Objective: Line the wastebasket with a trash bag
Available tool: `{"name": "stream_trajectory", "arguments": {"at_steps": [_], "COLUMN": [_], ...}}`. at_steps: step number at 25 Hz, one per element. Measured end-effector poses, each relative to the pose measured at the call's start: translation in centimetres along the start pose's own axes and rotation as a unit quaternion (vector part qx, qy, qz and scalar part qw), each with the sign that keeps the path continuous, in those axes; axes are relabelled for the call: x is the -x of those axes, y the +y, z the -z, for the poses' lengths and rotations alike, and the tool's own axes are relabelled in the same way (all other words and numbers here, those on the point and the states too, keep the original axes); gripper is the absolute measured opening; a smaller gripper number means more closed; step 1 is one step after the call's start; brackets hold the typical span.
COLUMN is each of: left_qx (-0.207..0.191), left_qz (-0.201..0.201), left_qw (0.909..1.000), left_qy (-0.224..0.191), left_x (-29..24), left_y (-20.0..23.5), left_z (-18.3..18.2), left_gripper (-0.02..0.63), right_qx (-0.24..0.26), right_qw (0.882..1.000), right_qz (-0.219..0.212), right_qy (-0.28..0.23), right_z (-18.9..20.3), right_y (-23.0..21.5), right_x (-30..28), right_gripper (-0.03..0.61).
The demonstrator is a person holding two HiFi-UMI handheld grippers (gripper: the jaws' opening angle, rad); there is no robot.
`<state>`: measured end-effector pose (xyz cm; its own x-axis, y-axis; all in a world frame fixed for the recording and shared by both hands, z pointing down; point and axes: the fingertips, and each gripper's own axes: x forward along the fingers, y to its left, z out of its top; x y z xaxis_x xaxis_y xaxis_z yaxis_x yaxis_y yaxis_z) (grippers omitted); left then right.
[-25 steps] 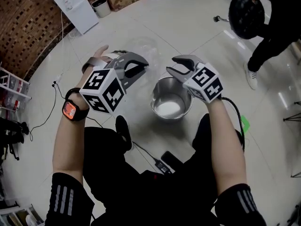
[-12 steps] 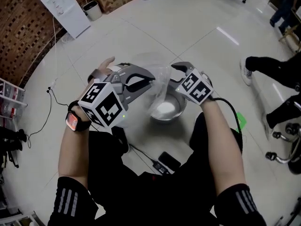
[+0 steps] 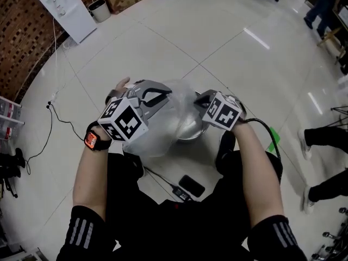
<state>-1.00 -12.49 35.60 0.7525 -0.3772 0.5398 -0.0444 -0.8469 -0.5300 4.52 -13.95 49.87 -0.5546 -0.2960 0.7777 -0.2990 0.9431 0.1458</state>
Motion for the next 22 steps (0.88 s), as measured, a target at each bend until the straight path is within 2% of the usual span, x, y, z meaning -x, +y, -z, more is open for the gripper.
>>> {"name": "stream_trajectory", "arguments": {"at_steps": [1, 3, 6, 12, 18, 22], "left_qx": [0.007, 0.019, 0.028, 0.019, 0.019, 0.030], "left_qz": [0.002, 0.017, 0.047, 0.106, 0.170, 0.197], "left_qw": [1.0000, 0.9994, 0.9974, 0.9897, 0.9766, 0.9691], "left_qy": [0.006, 0.022, 0.048, 0.095, 0.130, 0.145], "left_x": [-0.5, -1.6, -3.5, -7.9, -11.2, -12.7], "left_y": [-0.1, -0.6, -1.6, -5.5, -10.3, -12.4], "left_z": [0.8, 2.3, 4.2, 7.7, 11.5, 13.5], "left_gripper": [0.006, 0.067, 0.102, 0.107, 0.107, 0.110], "right_qx": [-0.010, -0.030, -0.049, -0.006, 0.012, -0.003], "right_qw": [1.000, 0.999, 0.996, 0.993, 0.987, 0.990], "right_qz": [-0.005, -0.014, -0.027, -0.034, -0.052, -0.059], "right_qy": [0.013, 0.038, 0.071, 0.114, 0.150, 0.131], "right_z": [0.9, 2.9, 5.6, 7.6, 9.9, 9.5], "right_y": [0.0, 0.1, 0.3, 1.6, 2.5, 2.4], "right_x": [0.1, 0.4, 0.2, -3.9, -7.6, -7.8], "right_gripper": [0.006, 0.006, 0.006, 0.007, 0.009, 0.090]}}
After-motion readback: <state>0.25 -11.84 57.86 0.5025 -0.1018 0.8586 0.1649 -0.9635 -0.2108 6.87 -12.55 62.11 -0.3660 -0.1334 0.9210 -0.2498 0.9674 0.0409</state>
